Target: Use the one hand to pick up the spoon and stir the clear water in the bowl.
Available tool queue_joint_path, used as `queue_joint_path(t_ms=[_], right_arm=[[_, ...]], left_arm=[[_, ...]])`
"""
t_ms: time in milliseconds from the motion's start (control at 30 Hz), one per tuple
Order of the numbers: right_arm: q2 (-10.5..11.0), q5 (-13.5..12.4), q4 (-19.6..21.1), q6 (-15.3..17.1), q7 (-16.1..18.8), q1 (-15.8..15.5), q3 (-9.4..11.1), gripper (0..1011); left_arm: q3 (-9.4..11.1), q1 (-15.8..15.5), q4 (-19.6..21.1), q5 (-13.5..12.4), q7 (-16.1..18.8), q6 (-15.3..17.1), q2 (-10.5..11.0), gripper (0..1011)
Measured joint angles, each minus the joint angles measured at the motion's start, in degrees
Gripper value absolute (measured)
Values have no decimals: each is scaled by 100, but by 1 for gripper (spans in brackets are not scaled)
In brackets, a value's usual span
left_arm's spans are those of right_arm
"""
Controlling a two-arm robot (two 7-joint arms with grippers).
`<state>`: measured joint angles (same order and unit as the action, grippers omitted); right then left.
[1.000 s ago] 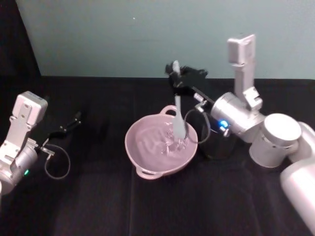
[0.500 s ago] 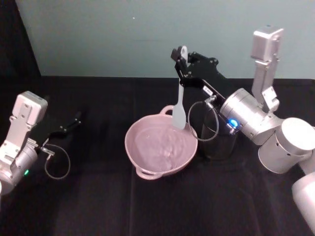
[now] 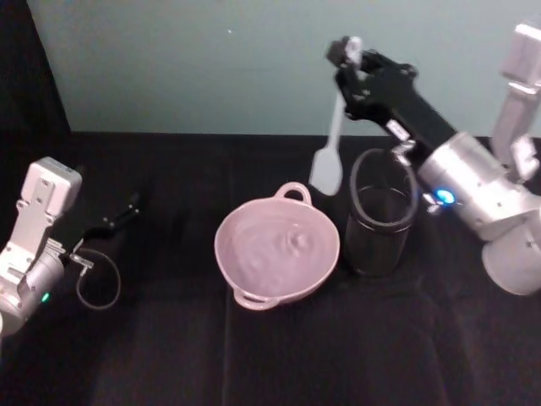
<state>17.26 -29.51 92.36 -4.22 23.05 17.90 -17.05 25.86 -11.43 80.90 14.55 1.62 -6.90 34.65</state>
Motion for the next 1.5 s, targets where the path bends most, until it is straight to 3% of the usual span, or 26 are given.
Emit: queue_joint_path(t_ms=[267, 400, 600, 967, 1333, 1500], right_arm=[[441, -86, 575, 274, -331, -364, 429, 111], [520, -125, 594, 289, -406, -489, 571, 111], [555, -126, 392, 365, -441, -553, 583, 111], [458, -177, -346, 507, -286, -420, 362, 111], [219, -593, -1034, 456, -188, -353, 427, 111], [102, -941, -1235, 407, -101, -358, 529, 111]], left_arm=[[0, 0, 0, 0, 0, 0, 0, 1011], [0, 0, 0, -1, 0, 0, 0, 1011], [0, 0, 0, 0, 0, 0, 0, 1011], [0, 0, 0, 0, 0, 0, 0, 1011], [0, 0, 0, 0, 0, 0, 0, 1011], [0, 0, 0, 0, 0, 0, 0, 1011]])
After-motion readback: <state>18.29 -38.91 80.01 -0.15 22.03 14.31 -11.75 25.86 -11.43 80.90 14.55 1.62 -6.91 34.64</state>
